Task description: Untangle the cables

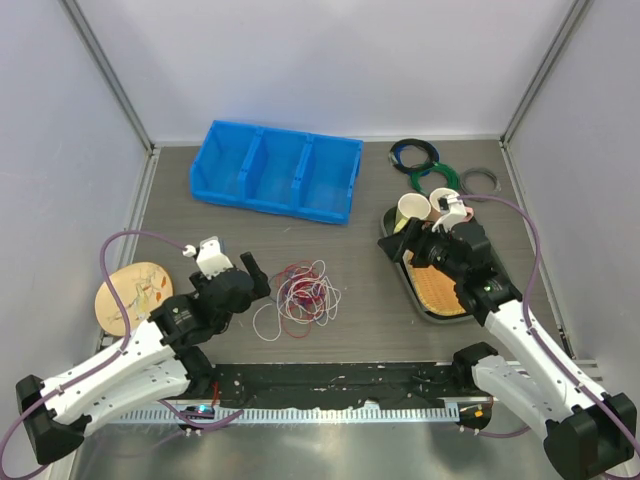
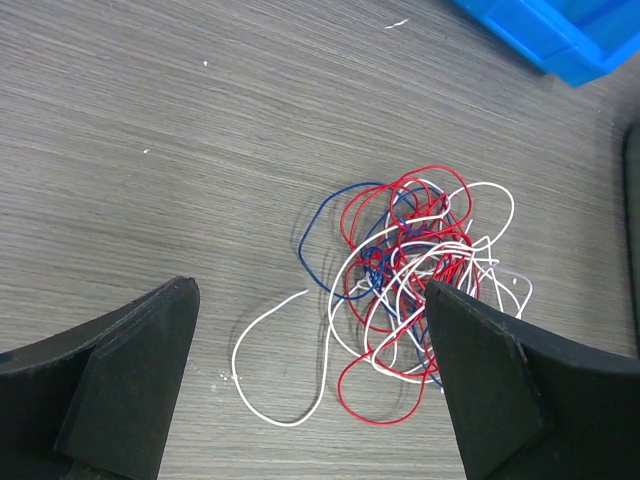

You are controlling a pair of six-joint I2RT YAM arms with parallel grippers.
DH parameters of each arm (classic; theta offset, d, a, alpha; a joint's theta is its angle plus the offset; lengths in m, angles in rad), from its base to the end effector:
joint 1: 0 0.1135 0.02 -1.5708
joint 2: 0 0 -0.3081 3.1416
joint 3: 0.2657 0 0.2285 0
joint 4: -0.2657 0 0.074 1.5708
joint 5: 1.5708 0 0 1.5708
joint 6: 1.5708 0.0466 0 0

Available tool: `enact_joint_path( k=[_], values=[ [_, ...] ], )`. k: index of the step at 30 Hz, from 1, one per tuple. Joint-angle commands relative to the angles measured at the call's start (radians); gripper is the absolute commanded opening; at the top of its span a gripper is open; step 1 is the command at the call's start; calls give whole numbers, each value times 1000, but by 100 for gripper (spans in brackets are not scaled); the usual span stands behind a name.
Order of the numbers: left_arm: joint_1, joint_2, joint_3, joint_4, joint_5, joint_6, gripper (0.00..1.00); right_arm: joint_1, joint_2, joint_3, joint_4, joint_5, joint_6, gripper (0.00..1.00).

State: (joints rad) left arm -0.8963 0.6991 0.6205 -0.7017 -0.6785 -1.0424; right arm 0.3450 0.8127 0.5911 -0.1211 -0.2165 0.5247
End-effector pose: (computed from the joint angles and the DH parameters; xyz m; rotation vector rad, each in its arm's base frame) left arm 0.0772 -0.0497 0.2767 -0.4712 2.1147 -0.3093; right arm 0.1368 0.0598 0.3071 0.0266 1.9860 0.7833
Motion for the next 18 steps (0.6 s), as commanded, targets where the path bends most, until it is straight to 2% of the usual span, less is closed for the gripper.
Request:
enact_joint_path(
  k=[1, 3, 5, 9, 12, 13, 14, 16, 17, 18],
  values=[
    [4, -4, -2, 17, -9, -18, 100, 2, 0, 36, 15, 34, -31, 88],
    [3, 0, -13, 34, 10, -15, 100, 3, -15, 15, 64, -21, -32, 88],
    [5, 2, -18, 45, 37, -4, 100, 3, -27, -35, 196, -139, -31, 88],
    [26, -24, -60, 91, 117, 12, 100, 3, -34, -102, 395, -247, 29, 88],
    [86, -52, -113, 164, 207, 18, 100, 5, 14, -116, 468, -335, 58, 88],
    [109, -62, -123, 185, 286, 34, 100, 9, 40, -113, 471, -355, 51, 88],
    [134, -61, -146, 208, 339, 42, 100, 24, 55, -99, 471, -351, 35, 88],
    [204, -40, -166, 267, 449, 61, 100, 135, 80, -71, 396, -295, -24, 88],
    [226, -23, -183, 287, 480, 64, 100, 187, 118, -33, 359, -235, -98, 88],
    [262, -7, -191, 326, 511, 70, 100, 242, 141, -13, 295, -111, -129, 88]
  ],
)
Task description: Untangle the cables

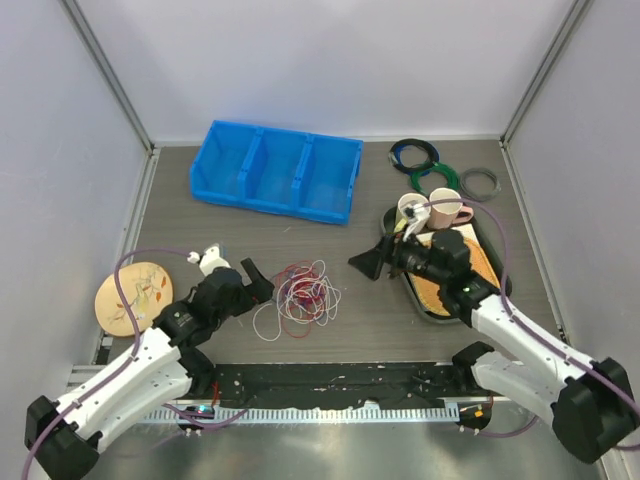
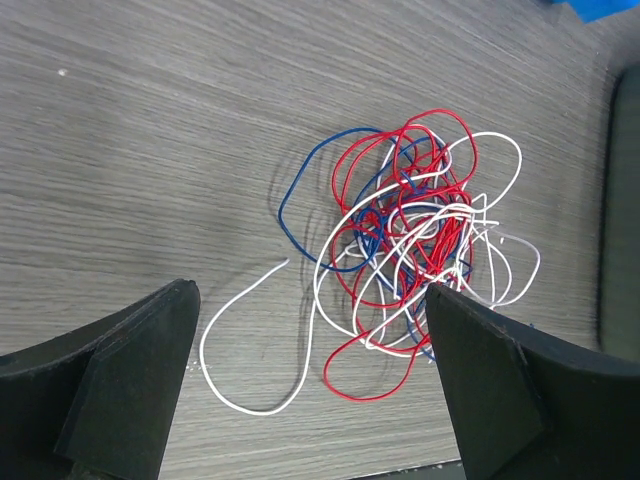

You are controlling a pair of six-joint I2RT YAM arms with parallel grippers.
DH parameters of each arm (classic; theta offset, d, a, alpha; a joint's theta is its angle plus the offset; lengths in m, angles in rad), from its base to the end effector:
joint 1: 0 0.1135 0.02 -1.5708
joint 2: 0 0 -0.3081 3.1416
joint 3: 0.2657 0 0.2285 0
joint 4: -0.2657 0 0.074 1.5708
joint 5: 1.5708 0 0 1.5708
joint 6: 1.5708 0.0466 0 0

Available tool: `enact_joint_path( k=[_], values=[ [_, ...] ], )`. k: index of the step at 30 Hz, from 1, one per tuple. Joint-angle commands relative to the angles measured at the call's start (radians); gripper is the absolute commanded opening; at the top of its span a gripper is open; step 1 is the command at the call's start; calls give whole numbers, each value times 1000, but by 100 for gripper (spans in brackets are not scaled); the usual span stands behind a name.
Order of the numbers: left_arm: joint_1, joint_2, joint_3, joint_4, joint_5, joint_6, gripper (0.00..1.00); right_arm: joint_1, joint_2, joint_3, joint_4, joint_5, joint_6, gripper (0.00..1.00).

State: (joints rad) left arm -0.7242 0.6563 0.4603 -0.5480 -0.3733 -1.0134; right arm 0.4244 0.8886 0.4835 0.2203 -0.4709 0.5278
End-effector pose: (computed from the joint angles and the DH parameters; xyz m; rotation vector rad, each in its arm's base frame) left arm 0.0788 -0.0470 0.2379 -0.5183 2.2415 -0.4884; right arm 0.1422 0.0875 0.2997 -0.2700 1.8498 1.0887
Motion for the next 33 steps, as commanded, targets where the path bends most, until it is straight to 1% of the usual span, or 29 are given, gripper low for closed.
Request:
enact_joint_path(
  k=[1, 2, 3, 5, 6, 7, 10, 11, 14, 15, 16, 17, 18, 19, 21, 22, 23, 24, 25, 26, 27, 28, 29, 30, 31, 32, 33],
  values=[
    [106, 55, -34, 193, 244, 47, 100, 275, 99, 115, -73, 214, -159, 88],
    [121, 101, -41, 212, 299, 56, 100, 316, 169, 160, -97, 266, -187, 88],
    [138, 123, -41, 241, 318, 56, 100, 351, 215, 182, -131, 340, -190, 88],
    [143, 195, -51, 278, 346, 52, 98, 396, 292, 233, -141, 371, -189, 87],
    [143, 221, -55, 331, 385, 47, 97, 408, 376, 250, -154, 380, -190, 87],
    [144, 244, -60, 358, 411, 44, 97, 419, 410, 265, -160, 394, -190, 87],
    [144, 330, -60, 433, 447, 35, 90, 473, 532, 313, -179, 431, -201, 87],
    [144, 353, -55, 444, 445, 33, 86, 494, 555, 335, -190, 440, -206, 86],
    [144, 420, -71, 528, 481, 33, 80, 507, 634, 378, -249, 452, -215, 79],
    [144, 434, -72, 566, 490, 29, 78, 508, 650, 388, -275, 449, -215, 75],
    [144, 466, -69, 568, 490, 29, 75, 510, 667, 391, -282, 445, -221, 71],
    [144, 480, -60, 566, 482, 30, 70, 510, 667, 389, -283, 437, -221, 68],
    [144, 494, -55, 565, 479, 33, 64, 508, 667, 385, -282, 436, -224, 61],
    [144, 512, -52, 566, 475, 35, 56, 510, 667, 385, -283, 433, -226, 48],
    [144, 532, -40, 571, 467, 38, 22, 510, 650, 382, -294, 466, -223, 31],
    [144, 534, -35, 562, 453, 41, 0, 510, 639, 380, -298, 513, -221, 18],
    [144, 529, -29, 551, 418, 44, 0, 511, 609, 371, -302, 546, -213, 15],
    [144, 516, -26, 516, 390, 45, 0, 511, 587, 365, -311, 622, -210, 13],
    [144, 496, -22, 482, 343, 47, 0, 510, 567, 359, -317, 671, -204, 6],
    [144, 450, -9, 443, 232, 30, 0, 510, 547, 343, -323, 728, -193, 4],
    [144, 416, 0, 337, 173, 16, 0, 510, 505, 339, -352, 805, -168, 1],
    [144, 384, 11, 279, 116, 3, 0, 510, 484, 334, -372, 937, -157, 1],
    [144, 353, 36, 166, 47, -11, 0, 507, 466, 330, -393, 1015, -137, 1],
    [144, 283, 52, 110, -63, -39, 0, 505, 432, 328, -435, 1073, -109, 1],
    [146, 249, 67, 61, -126, -51, 0, 501, 412, 325, -453, 1182, -91, 1],
    [146, 214, 95, -22, -175, -68, 0, 495, 394, 317, -469, 1225, -77, 1],
    [147, 159, 106, -53, -258, -85, 0, 493, 377, 311, -487, 1258, -63, 1]
  ],
)
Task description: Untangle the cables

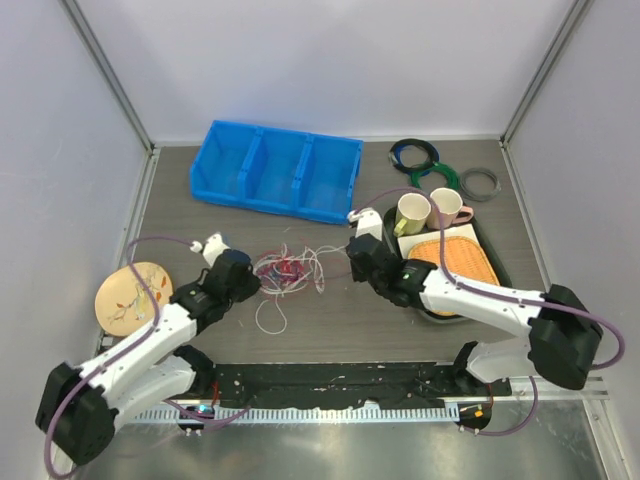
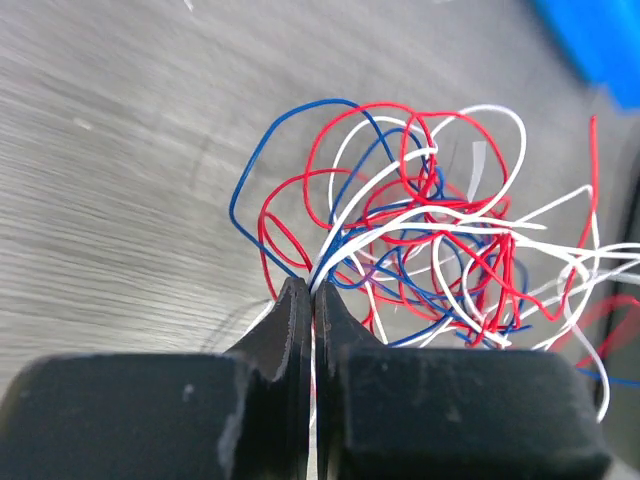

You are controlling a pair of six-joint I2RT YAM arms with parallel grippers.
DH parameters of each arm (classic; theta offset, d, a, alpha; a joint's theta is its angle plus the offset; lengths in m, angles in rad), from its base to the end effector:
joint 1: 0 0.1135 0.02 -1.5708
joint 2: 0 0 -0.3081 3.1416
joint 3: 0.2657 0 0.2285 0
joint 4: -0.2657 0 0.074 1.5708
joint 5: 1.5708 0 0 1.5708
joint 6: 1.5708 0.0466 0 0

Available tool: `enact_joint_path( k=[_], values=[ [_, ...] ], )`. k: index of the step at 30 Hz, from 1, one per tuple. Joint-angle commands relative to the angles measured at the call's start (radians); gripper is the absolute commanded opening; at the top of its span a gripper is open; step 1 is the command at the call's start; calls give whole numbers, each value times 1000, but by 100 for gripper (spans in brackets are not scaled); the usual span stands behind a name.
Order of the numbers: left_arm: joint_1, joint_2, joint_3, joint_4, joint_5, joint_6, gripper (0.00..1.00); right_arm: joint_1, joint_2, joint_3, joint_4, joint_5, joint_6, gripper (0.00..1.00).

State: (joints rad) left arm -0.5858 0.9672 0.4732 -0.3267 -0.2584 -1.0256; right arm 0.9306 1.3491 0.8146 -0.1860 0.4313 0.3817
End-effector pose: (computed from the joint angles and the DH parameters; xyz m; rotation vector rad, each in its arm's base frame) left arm 0.1306 -0.0724 0.2283 -0.6444 2.3192 -0.4663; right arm 0.1709 0.1969 0.2766 -0.3883 2.1887 0.2271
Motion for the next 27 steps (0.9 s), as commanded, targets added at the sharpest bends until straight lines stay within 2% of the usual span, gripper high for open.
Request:
enact_joint_path(
  k=[1, 6, 10, 11, 14, 18, 22, 27],
  values=[
    [10, -183, 103, -300, -404, -79, 0, -16, -126, -28, -87, 404, 103, 1],
    [17, -289, 203, -492, -597, -145, 0, -22, -252, -94, -89, 474, 134, 1],
    [23, -308, 258, -600, -725, -217, 0, -27, -349, -135, -90, 509, 152, 1],
    [27, -306, 284, -671, -770, -238, 0, -27, -385, -143, -92, 518, 160, 1],
    [35, -301, 314, -785, -849, -321, 0, -30, -447, -161, -102, 557, 175, 1],
    [59, -309, 327, -839, -881, -349, 0, -38, -487, -163, -156, 612, 204, 1],
    [63, -317, 321, -810, -854, -311, 0, -36, -492, -160, -149, 569, 183, 1],
    [63, -321, 268, -589, -731, -128, 0, -38, -496, -186, -6, 361, 51, 1]
  ],
)
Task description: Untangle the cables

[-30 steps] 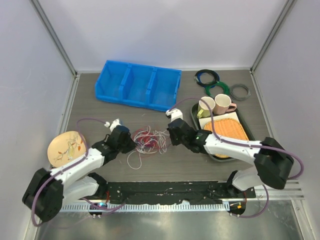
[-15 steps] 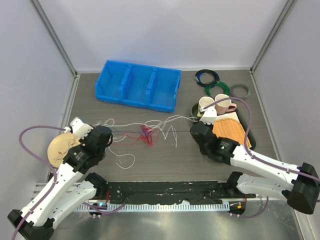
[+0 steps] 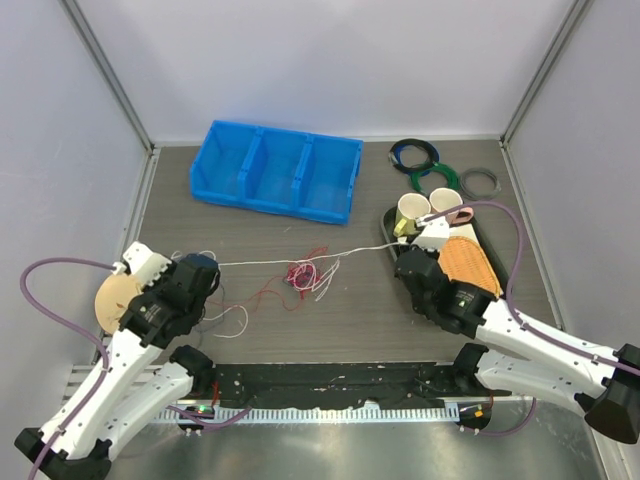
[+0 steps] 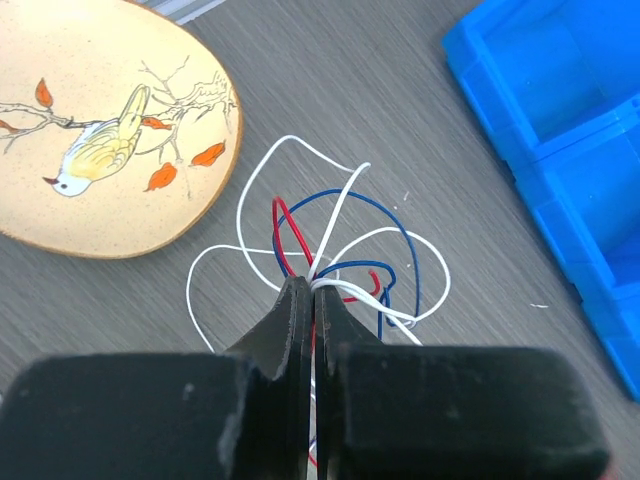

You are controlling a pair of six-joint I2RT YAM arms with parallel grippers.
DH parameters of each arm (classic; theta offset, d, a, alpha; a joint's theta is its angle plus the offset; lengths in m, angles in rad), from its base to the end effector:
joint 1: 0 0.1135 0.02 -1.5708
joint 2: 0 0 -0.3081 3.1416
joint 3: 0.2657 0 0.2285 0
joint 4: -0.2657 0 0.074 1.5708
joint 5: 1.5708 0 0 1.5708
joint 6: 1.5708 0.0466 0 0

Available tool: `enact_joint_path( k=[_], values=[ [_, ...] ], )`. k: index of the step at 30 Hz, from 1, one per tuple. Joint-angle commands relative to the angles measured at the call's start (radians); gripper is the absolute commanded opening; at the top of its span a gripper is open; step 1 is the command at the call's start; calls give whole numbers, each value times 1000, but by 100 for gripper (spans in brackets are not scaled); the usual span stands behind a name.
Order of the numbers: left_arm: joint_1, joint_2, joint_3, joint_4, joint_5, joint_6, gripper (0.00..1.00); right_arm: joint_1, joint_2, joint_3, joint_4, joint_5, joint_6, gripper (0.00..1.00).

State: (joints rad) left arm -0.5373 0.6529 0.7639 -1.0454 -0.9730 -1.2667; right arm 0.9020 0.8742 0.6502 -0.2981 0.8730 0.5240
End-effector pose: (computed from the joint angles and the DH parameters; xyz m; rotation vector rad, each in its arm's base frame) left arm 0.0604 0.0089 0.3041 -1.0456 1.7556 0.1399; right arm 0.1153 0.0883 0.3075 0.1413 1.8920 0.0466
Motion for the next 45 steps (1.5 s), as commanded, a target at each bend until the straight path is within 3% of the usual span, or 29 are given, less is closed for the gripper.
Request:
enact_joint_path(
  k=[1, 3, 5, 6, 7, 8, 14, 18, 20, 25, 27, 31, 43, 45],
  values=[
    [14, -1, -37, 148, 17, 137, 0, -9, -18, -26, 123, -121, -126, 1],
    [14, 13, -58, 256, 87, 209, 1, -9, -9, -29, 169, -245, -157, 2],
    [14, 39, -89, 367, 209, 309, 16, -9, 14, -31, 197, -363, -195, 2],
    [16, 50, -95, 396, 247, 347, 34, -9, 23, -27, 218, -391, -203, 2],
    [14, 71, -98, 421, 284, 377, 95, -9, 32, -23, 226, -413, -206, 2],
    [14, 85, -95, 453, 362, 436, 100, -9, 55, -17, 234, -439, -217, 2],
    [14, 106, -95, 619, 627, 597, 100, -9, 126, 162, 205, -532, -274, 1],
    [11, 93, -153, 902, 1232, 696, 100, -9, 178, 345, 191, -640, -361, 1],
    [-10, 108, -195, 1091, 1325, 690, 100, -9, 203, 478, 160, -638, -354, 1],
    [-107, 237, -138, 1142, 1251, 762, 100, -9, 220, 638, 140, -733, -331, 1],
    [-153, 313, -85, 1128, 1219, 789, 100, -9, 197, 622, 169, -845, -337, 1],
    [-298, 450, 3, 1082, 987, 845, 100, -6, 129, 521, 218, -985, -322, 1],
    [-328, 689, 77, 1251, 758, 836, 100, -9, -15, 445, 263, -1019, -266, 1],
    [-326, 732, 92, 1289, 792, 858, 92, -9, -29, 436, 270, -1023, -260, 1]
  ],
)
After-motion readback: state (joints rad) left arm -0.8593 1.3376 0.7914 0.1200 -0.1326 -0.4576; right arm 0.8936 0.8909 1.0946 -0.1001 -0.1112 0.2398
